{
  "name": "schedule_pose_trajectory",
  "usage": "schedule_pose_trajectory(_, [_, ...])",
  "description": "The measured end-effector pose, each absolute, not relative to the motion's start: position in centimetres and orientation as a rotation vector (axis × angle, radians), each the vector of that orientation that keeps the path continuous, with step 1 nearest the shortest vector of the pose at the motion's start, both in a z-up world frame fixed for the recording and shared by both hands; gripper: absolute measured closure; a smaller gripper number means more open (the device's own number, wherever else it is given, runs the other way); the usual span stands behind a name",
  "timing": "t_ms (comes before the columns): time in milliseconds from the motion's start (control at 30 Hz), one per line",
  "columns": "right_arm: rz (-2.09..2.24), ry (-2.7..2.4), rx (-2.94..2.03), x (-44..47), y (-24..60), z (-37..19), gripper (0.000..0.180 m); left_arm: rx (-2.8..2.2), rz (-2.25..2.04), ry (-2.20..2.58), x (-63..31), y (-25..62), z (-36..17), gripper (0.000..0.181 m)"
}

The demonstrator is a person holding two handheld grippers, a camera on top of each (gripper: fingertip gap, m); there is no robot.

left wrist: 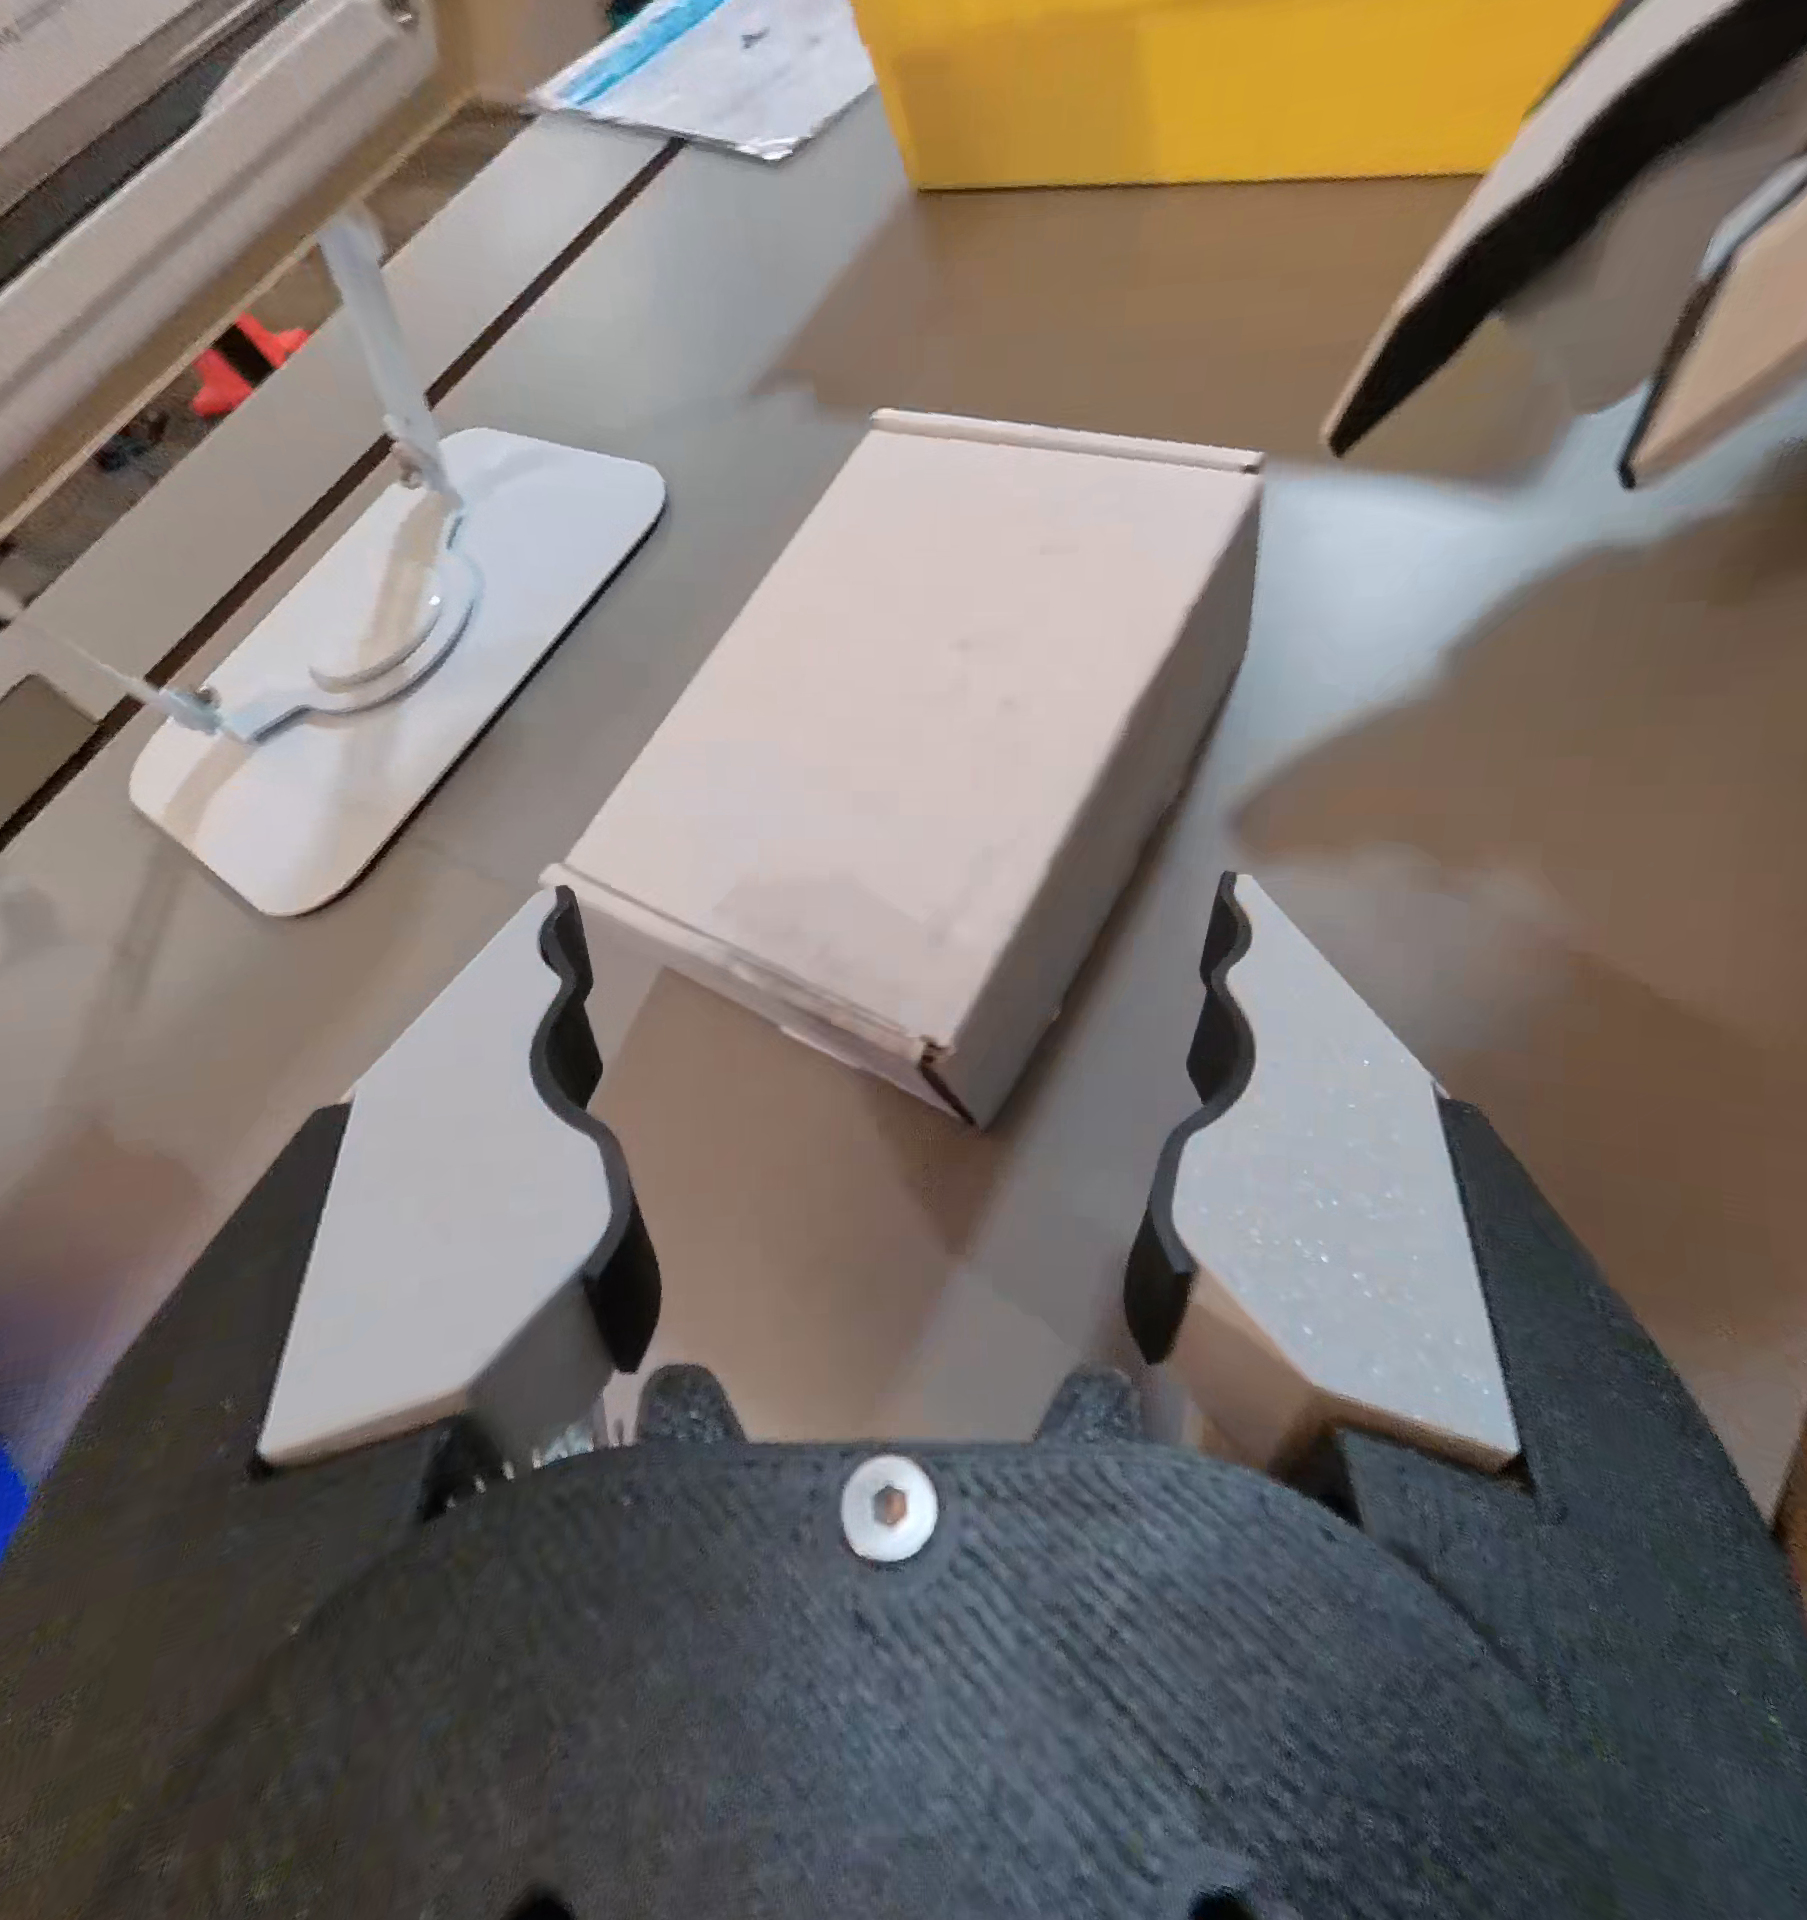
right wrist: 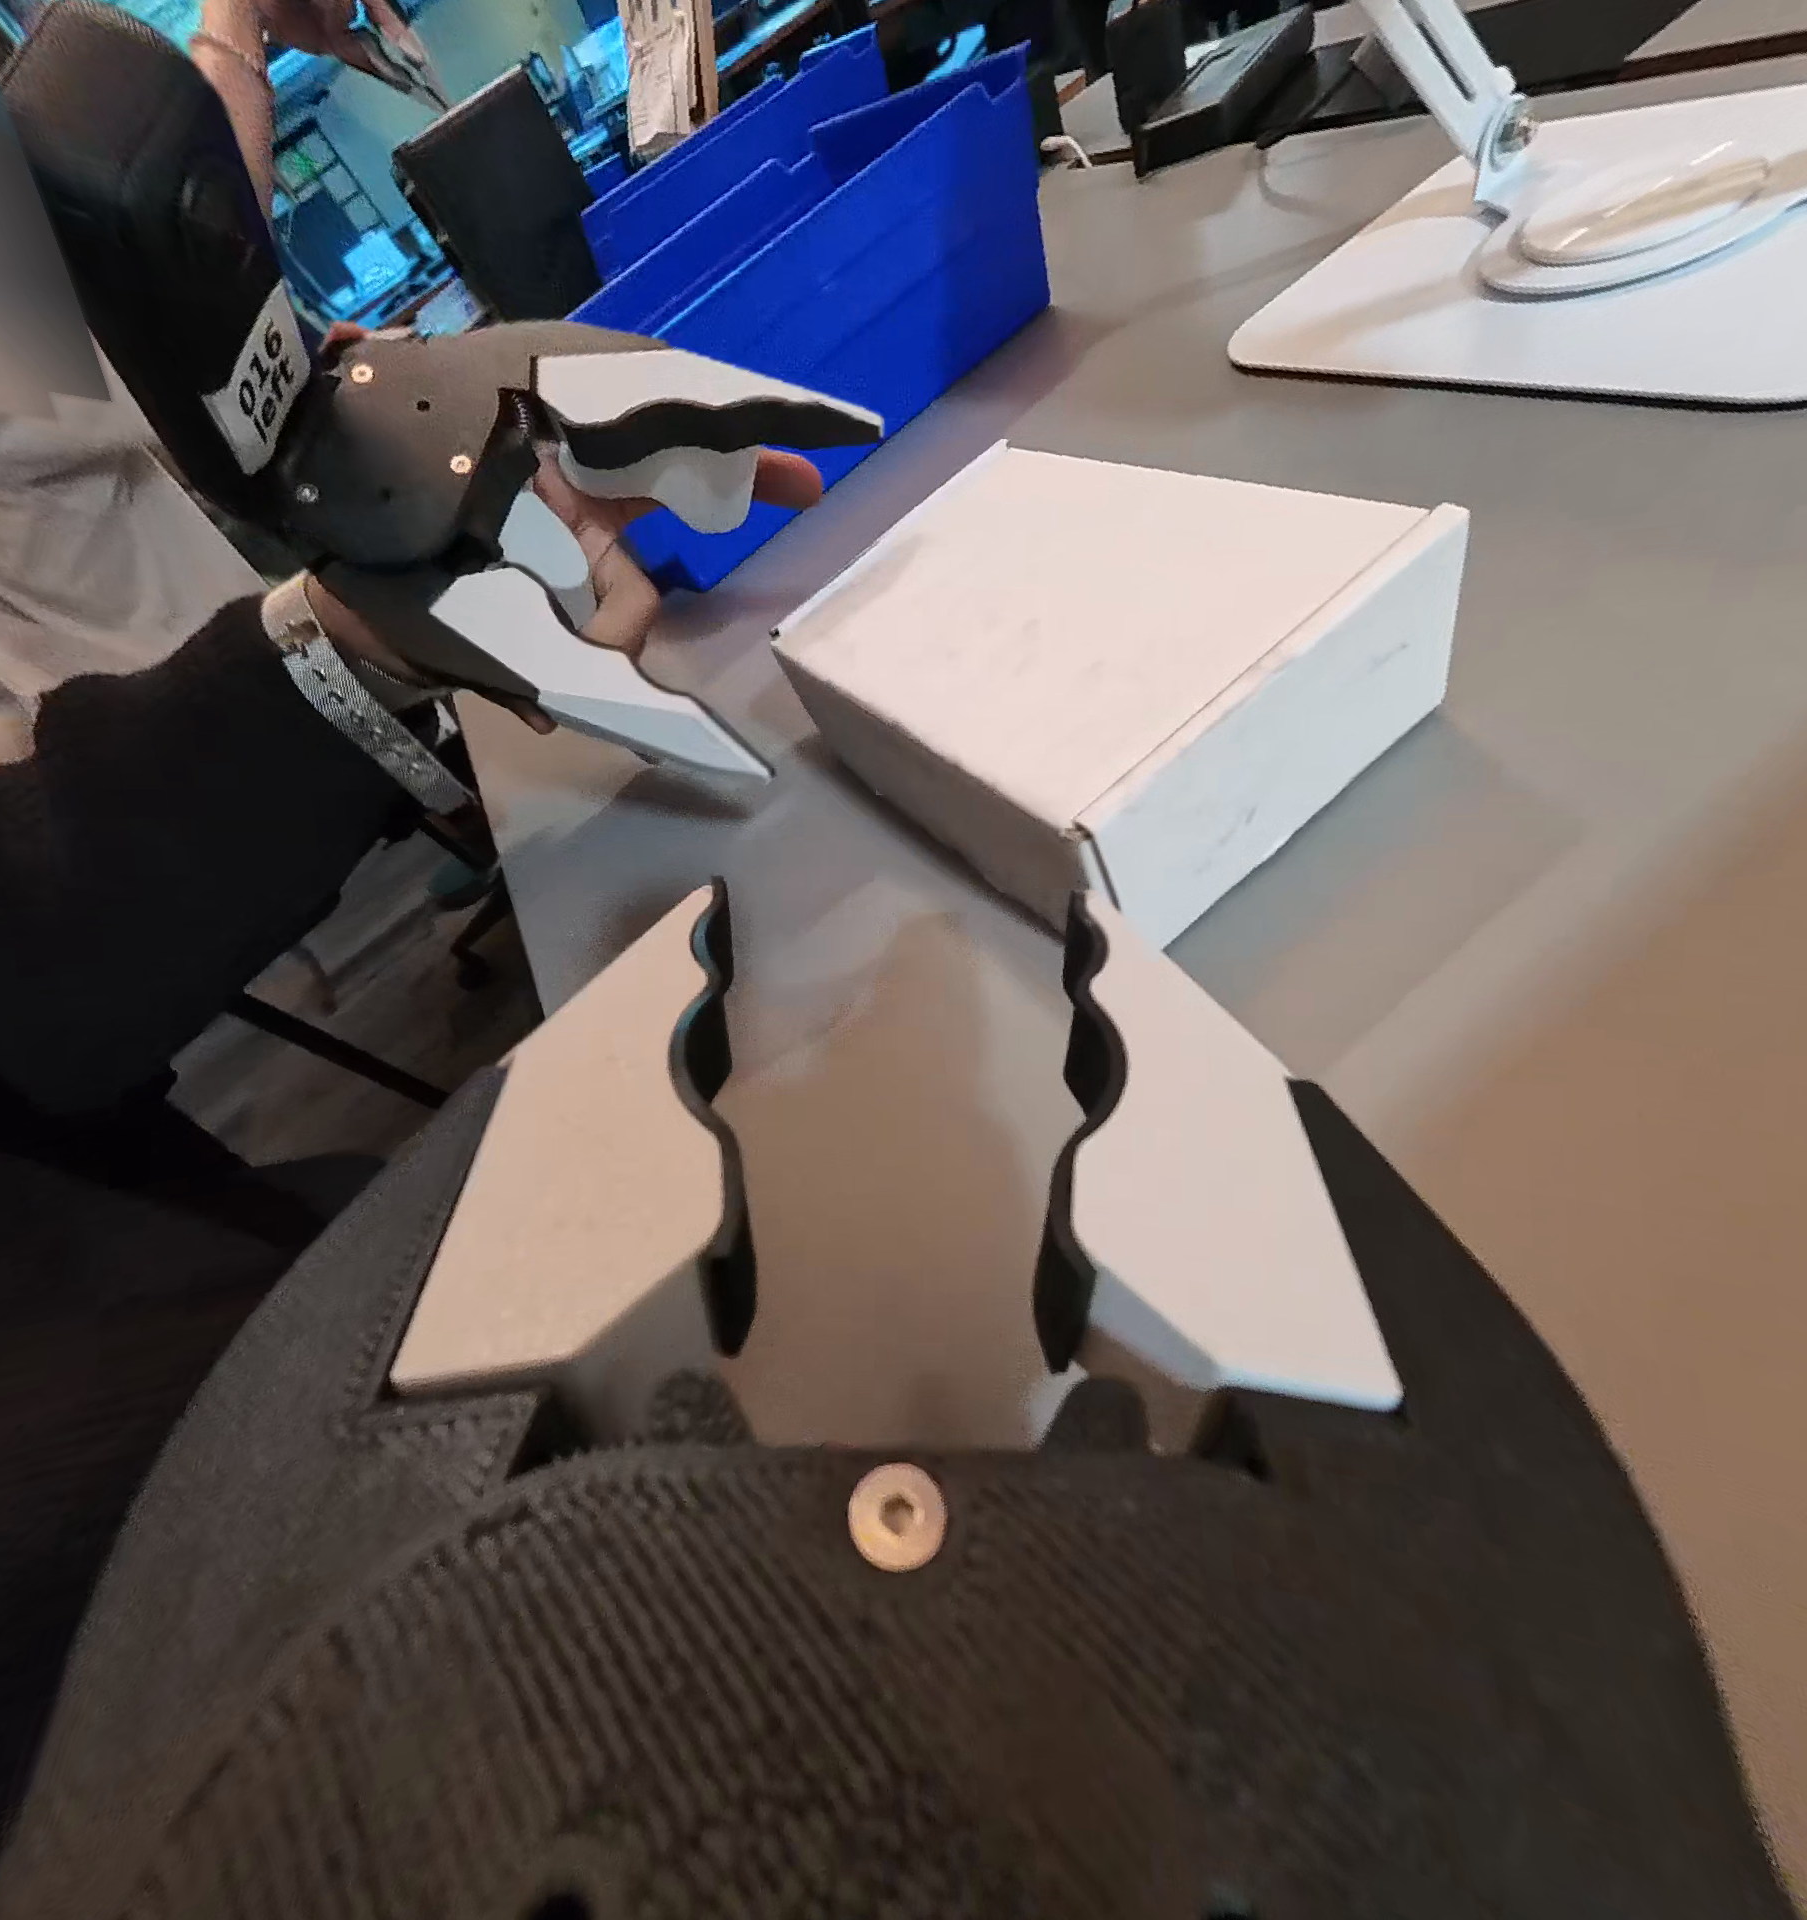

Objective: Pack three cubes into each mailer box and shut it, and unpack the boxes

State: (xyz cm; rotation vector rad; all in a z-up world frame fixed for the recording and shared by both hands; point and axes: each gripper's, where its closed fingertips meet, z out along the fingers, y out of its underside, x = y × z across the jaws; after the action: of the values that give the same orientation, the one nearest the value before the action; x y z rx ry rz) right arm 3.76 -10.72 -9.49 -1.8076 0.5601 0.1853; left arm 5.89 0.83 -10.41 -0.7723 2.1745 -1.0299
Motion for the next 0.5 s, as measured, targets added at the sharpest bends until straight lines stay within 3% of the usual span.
schedule_pose_trajectory(500, [0.323,0.586,-1.811,2.7,-10.0,-10.4,0.115,-0.875,-1.239,2.138,8.1,1.9,-11.3,0.048])
